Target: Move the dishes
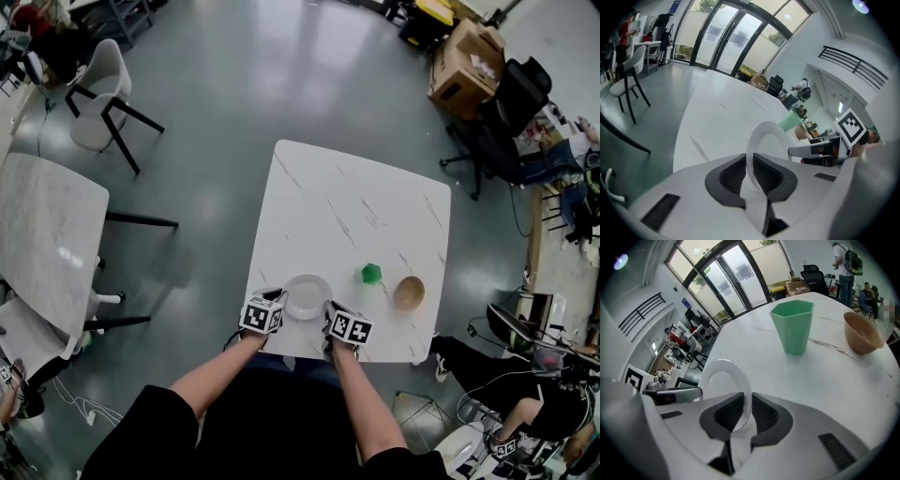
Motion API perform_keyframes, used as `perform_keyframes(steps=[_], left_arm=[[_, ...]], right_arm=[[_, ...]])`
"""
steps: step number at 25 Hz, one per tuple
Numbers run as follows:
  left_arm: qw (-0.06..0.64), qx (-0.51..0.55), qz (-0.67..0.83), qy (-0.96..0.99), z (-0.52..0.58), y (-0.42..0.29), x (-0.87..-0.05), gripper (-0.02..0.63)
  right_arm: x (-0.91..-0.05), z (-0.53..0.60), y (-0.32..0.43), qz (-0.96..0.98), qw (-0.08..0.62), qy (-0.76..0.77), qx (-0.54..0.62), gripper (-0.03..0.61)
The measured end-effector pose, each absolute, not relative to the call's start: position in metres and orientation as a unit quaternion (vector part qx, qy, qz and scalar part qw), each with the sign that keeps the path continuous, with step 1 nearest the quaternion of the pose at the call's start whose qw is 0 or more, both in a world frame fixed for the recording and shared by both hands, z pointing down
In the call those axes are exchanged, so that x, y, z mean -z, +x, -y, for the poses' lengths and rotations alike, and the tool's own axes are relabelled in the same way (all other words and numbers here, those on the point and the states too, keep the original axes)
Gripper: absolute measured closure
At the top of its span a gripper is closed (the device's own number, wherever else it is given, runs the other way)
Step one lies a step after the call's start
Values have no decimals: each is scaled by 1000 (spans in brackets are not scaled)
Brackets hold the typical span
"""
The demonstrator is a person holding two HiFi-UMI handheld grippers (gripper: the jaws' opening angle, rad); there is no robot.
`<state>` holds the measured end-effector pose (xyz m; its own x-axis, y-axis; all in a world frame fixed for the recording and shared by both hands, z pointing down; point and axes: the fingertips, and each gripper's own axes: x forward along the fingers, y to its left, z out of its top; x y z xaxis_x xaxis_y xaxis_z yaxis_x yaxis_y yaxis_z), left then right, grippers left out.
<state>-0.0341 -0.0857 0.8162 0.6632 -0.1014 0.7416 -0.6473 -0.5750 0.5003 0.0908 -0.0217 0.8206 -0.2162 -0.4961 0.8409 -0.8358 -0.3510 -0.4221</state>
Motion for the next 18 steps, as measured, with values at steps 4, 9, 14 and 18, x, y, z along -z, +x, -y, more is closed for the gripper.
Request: perform_keyframes(steps=[4, 9, 14, 18], left_arm=[[388, -351, 206, 827, 64, -17, -803, 553], [378, -359, 184, 833, 31, 30, -794, 554], [366, -386, 170, 829, 0, 78, -805, 552], [363, -398, 175, 824, -21, 117, -814, 552]], right_arm=[[-811, -8, 104, 539, 144, 613, -559, 509], [-803, -42, 149, 532, 133, 618, -563, 509], [-809, -72, 199, 519, 124, 626, -568, 510], [-817, -95, 237, 513, 119, 625, -576, 511]])
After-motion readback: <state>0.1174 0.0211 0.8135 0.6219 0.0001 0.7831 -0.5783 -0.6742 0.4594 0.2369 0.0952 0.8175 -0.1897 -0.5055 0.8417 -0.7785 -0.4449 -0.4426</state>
